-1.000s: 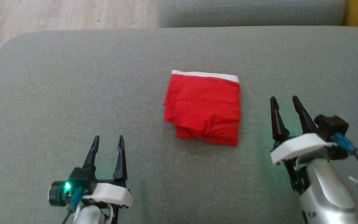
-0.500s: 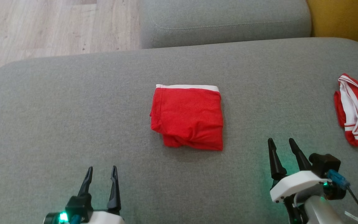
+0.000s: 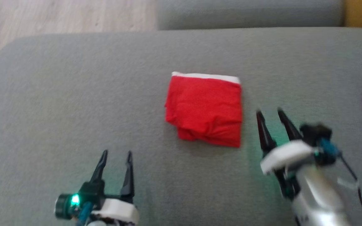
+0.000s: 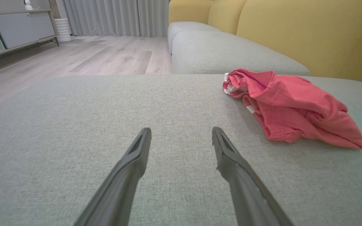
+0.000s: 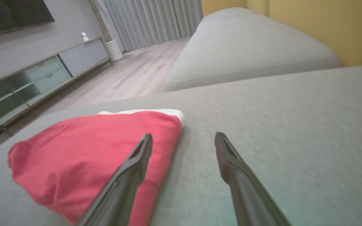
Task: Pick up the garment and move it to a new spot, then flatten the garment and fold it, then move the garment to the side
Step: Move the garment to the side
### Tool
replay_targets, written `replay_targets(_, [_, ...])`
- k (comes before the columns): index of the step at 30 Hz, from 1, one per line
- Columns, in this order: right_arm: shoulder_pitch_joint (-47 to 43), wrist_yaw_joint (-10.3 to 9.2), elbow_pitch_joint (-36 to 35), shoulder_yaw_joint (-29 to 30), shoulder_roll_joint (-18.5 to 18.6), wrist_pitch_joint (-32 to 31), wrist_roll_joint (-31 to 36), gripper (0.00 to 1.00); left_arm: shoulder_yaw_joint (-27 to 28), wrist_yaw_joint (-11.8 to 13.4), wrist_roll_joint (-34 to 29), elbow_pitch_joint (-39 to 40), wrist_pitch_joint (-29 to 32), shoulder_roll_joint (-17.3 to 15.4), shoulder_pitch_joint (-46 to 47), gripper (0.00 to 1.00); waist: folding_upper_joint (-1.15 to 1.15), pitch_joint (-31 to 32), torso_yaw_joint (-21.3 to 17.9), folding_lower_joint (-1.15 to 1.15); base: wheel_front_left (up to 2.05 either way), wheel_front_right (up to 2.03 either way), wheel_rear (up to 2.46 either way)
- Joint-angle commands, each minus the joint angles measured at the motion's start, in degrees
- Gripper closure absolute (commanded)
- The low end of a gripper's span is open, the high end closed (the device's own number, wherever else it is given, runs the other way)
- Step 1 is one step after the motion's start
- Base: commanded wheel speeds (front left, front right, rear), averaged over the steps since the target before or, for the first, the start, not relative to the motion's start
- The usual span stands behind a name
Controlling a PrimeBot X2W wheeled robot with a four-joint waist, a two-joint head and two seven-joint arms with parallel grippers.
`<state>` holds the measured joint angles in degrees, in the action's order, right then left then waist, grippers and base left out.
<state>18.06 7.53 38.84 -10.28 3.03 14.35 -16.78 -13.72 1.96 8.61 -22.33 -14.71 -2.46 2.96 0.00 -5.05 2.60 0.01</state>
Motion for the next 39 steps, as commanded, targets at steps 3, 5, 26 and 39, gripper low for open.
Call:
replay_targets(3, [7.3, -0.04, 1.8, -2.7, -0.1, 0.6, -1.0, 0.0, -0.7, -0.3, 0.8, 1.5, -0.3, -0.4, 3.6, 0.0, 0.0, -3.7, 4.9, -0.01, 0.0, 0.0, 0.0])
replay_targets(5, [10.9, -0.04, 7.0, -2.4, -0.1, 0.6, -0.3, 0.0, -2.2, -0.4, 1.5, 1.2, -0.3, -0.4, 4.6, 0.0, 0.0, -5.3, 7.7, -0.01, 0.0, 0.0, 0.0])
replay_targets(26, [13.1, -0.04, 16.0, -3.6, -0.1, 0.6, -2.8, 1.0, -1.9, -1.5, 0.9, 1.5, -0.3, -0.4, 5.5, 0.0, 0.0, -3.9, -1.0, -0.01, 0.0, 0.0, 0.0])
replay_targets(39, [12.1, -0.04, 9.6, -9.5, -0.1, 0.6, -5.8, 1.0, -3.2, -3.2, -0.5, 1.0, -0.3, -0.4, 10.5, 0.0, 0.0, -6.1, -28.0, -0.01, 0.0, 0.0, 0.0])
